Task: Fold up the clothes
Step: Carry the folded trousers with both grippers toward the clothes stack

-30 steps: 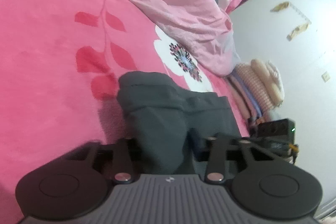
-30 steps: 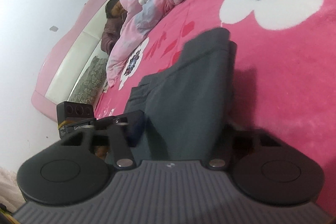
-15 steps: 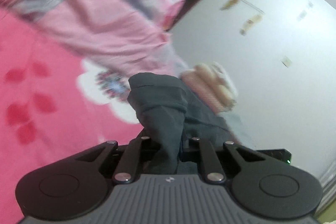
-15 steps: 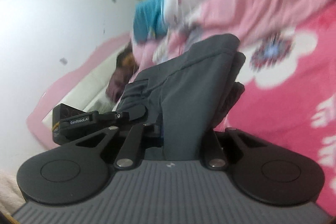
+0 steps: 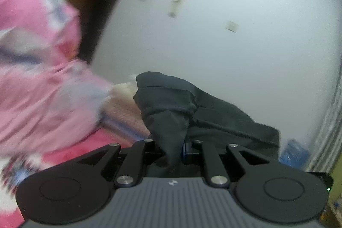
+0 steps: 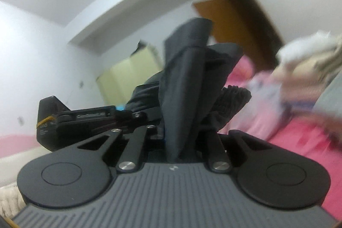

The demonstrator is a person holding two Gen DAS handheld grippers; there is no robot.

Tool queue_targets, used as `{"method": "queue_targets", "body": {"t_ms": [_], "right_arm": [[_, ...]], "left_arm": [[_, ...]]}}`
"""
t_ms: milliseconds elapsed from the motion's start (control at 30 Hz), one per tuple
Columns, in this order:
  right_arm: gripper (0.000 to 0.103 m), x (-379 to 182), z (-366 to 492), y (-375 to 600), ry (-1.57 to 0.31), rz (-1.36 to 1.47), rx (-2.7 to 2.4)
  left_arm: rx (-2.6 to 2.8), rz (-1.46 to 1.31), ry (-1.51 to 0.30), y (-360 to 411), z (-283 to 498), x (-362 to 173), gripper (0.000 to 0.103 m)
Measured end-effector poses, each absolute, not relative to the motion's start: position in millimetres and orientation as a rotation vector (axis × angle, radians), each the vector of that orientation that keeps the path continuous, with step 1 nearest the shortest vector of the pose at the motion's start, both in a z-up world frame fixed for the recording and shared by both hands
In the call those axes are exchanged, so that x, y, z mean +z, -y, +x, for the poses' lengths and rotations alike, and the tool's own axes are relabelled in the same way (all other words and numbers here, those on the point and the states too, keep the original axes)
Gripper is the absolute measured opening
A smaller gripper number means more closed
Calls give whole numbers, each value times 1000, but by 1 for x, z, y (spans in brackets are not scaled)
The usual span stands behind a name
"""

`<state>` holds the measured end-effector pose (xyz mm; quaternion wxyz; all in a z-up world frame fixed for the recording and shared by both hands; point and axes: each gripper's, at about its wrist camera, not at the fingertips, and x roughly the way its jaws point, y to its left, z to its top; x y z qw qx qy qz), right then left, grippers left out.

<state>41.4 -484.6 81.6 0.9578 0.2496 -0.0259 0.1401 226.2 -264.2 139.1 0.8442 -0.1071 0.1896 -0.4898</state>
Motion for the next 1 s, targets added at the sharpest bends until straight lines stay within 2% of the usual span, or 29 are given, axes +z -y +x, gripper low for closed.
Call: {"method": "queue_targets", "body": {"t_ms": [167, 333, 667, 867, 967, 1000], "right_arm": [[11, 100, 35, 555, 139, 521, 156], [11, 106, 37, 622, 171, 542, 63], [11, 67, 75, 747, 149, 684, -64], [11, 36, 97, 811, 130, 762, -111], [11, 14, 113, 837, 91, 787, -152], [11, 5, 118, 845, 78, 801, -168]], "left_arm": [[-1169, -134, -367, 356, 258, 163, 14], [-1285, -96, -394, 445, 290, 165, 14], [-1371, 23, -498, 577, 353, 123, 14], [-1339, 63, -548, 623, 377, 98, 15], [-1322, 82, -573, 646, 388, 85, 25], [-1317, 89, -582, 654, 392, 80, 37]]}}
